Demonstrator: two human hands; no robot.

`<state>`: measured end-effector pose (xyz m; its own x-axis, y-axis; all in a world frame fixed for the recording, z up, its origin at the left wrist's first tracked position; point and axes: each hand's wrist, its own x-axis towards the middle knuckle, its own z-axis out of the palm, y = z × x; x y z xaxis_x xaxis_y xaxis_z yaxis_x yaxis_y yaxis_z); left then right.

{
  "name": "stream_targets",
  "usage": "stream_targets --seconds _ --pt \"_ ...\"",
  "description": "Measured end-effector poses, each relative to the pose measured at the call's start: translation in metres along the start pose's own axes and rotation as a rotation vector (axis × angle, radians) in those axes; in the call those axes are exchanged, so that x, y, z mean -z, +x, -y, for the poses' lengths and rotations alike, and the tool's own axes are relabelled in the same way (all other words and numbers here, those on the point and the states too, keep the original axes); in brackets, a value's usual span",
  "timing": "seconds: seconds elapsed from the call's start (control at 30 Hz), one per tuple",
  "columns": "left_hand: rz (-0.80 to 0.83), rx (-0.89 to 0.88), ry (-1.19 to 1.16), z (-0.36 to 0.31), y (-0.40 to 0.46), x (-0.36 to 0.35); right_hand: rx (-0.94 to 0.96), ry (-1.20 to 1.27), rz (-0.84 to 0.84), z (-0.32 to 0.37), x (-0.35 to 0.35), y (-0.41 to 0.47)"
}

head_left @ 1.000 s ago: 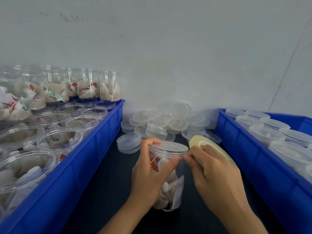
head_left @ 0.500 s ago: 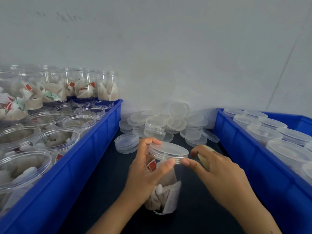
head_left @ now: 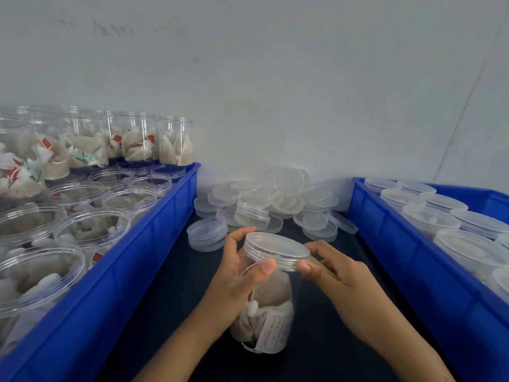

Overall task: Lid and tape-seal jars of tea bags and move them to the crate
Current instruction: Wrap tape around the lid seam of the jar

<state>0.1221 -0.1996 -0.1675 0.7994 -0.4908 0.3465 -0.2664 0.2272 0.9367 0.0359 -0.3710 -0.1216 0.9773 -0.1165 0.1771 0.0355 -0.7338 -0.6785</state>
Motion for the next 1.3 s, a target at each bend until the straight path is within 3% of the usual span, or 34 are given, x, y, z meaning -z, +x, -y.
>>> stream_targets --seconds 0.13,0.37,0.5,0.77,1.07,1.23,1.3 --pt "-0.059 0.0 -0.013 0.003 0.0 -0.003 -0.008 0.047 -0.003 -0.001 -0.001 0.002" --pt "-0.17 -0.052 0.056 0.006 0.004 0.003 0.018 -0.134 -0.041 -0.003 0.008 0.001" --pt "-0.144 -0.052 0.094 0.006 0.005 0.006 0.073 -0.303 -0.084 -0.003 0.01 -0.001" --pt "-0.031 -0.005 0.026 0.002 0.004 0.008 0.166 -0.408 -0.105 -0.001 0.004 -0.002" --pt "0.026 0.12 -0.031 -0.004 -0.001 0.004 0.203 -0.361 -0.14 0.001 -0.005 0.0" --pt "-0.082 0.06 -0.078 -0.005 -0.004 -0.002 0.152 -0.334 -0.211 0.003 -0.012 -0.001" --pt "-0.153 0.02 0.06 -0.004 -0.006 -0.008 0.13 -0.28 -0.264 0.005 -0.018 -0.003"
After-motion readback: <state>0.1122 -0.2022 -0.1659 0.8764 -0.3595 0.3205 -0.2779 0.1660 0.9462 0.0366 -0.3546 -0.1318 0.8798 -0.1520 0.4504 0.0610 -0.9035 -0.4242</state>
